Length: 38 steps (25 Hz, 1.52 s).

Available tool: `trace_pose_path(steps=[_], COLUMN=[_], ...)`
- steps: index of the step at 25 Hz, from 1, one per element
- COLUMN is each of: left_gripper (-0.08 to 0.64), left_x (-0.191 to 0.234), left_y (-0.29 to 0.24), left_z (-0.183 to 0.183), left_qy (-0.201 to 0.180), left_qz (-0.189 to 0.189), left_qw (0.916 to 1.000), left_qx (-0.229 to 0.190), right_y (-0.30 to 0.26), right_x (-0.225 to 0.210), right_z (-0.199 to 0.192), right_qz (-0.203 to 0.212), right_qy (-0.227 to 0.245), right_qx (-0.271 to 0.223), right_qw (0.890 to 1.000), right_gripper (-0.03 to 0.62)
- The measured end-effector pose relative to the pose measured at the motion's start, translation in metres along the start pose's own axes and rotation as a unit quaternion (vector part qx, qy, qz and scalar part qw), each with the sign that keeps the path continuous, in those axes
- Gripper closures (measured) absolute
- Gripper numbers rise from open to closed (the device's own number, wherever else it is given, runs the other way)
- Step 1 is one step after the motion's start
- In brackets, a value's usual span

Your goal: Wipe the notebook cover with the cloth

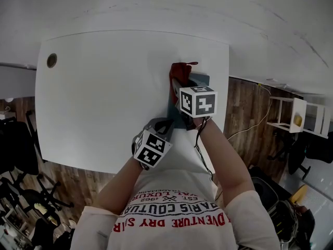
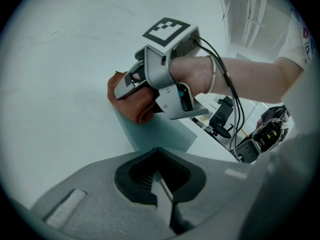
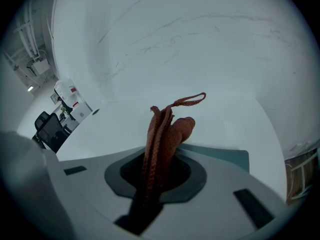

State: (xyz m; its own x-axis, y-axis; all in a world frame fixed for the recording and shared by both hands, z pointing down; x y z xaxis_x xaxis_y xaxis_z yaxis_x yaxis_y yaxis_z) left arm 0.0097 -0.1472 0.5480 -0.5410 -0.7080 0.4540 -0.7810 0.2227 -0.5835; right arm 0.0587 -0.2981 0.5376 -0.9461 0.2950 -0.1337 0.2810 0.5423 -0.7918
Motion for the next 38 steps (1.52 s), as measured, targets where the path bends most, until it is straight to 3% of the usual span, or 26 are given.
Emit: trace_pose_path(steps=[12,28,33,38], left_gripper=[0.551,0.551,0.551,0.551], left_x=[-0.001,-0.003,-0.006,-0.003], left_y=[0.0,0.0,0.002,0.002], left_z=[0.0,0.0,-0.001,-0.003], left_qy=[-0.005,-0.006,-0.007,-0.006], left_qz=[0.005,0.006,0.006,0.004], left_qw=[1.0,1.0,1.0,1.0], left_qx=[-0.002,-0.003,-0.003,-0.003], right_y=[0.013,0.041,0.056,0.068], right_x=[-0.05,-0.122,-0.12,-0.078], right_z=[-0.008,-0.029,-0.026,-0.019], right_qz=[-0.023,-0.078,-0.096,-0.048], right_qy=[0.005,-0.055,-0.04,-0.038], right_qx=[0.003,0.011,-0.005,-0.027], right_qw=[1.0,0.995,0.995,0.998], right_gripper=[0.517,0.518,0.52,0.52])
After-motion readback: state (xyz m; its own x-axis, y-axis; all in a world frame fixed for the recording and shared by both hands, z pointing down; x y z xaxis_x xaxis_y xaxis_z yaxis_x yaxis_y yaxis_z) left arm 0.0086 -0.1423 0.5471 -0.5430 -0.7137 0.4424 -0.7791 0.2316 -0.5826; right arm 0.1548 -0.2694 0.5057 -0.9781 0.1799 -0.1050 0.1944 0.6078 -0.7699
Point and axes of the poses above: the fingertips, and each gripper's own axes: y backward along the fingers, x to its left, z out of its top, the point moved 5 cm from there along y, backward along the fingers, and after that the axes turned 12 degrees about -z, right-handed, at the moved point
